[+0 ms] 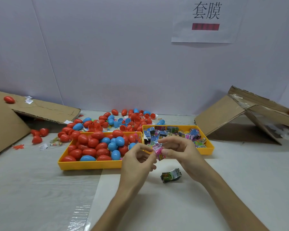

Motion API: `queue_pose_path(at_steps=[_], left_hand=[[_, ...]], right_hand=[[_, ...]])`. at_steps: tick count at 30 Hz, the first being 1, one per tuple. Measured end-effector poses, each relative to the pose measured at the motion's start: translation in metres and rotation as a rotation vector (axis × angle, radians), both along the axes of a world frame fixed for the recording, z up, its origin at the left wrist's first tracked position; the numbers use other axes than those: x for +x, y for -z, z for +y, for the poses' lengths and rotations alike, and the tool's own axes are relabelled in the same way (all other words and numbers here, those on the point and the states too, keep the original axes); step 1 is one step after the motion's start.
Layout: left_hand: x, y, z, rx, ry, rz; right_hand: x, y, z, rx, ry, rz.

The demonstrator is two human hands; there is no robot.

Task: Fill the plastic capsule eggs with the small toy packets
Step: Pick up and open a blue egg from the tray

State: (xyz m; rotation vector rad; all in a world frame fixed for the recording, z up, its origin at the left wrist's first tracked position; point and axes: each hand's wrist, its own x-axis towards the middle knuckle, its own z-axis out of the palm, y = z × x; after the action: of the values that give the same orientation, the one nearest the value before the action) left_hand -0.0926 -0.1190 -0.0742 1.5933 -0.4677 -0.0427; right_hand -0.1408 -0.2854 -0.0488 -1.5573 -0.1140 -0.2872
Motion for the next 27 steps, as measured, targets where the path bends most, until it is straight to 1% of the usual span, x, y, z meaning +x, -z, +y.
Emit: queue_pose_path(at_steps=[4,9,11,15,18,21,27], left_hand=[[0.0005,-0.0018,0.0009,-0.032,0.053,0.066],[-0.0009,-0.0042,0.0003,-0.023,0.101,0.074],[-0.0016,-0.0047,0.0012,-0.018,0.056,0.014],[-0.0034,-0.0026,0.0028,0.065,-0.143,-0.239],[-0.0052,-0.0002,0.0019,0.105,-0.207,-0.383],[-0.0059,0.0009,0.0013,0.110,-0.233,-0.448],[-0.0084,-0.0024,0.0027,0.104,-0.276,-0.521]], right_hand=[[-0.0004,-0.0001,0.0001,0.009,-0.020,-0.010],[-0.0007,0.0017,0.0007,-0.018,-0.044,-0.023],[0.0001,0.0020,0.0006,-0.021,-0.031,-0.012],[0.0008,0.0026,0.0022,-0.005,-0.017,0.010],[0.0012,0.0026,0.0042,-0.006,-0.029,0.035],[0.0028,0.0044,0.0051,0.000,-0.038,0.039],[0.0047,0.0068,0.0059,-0.062,-0.024,0.084]])
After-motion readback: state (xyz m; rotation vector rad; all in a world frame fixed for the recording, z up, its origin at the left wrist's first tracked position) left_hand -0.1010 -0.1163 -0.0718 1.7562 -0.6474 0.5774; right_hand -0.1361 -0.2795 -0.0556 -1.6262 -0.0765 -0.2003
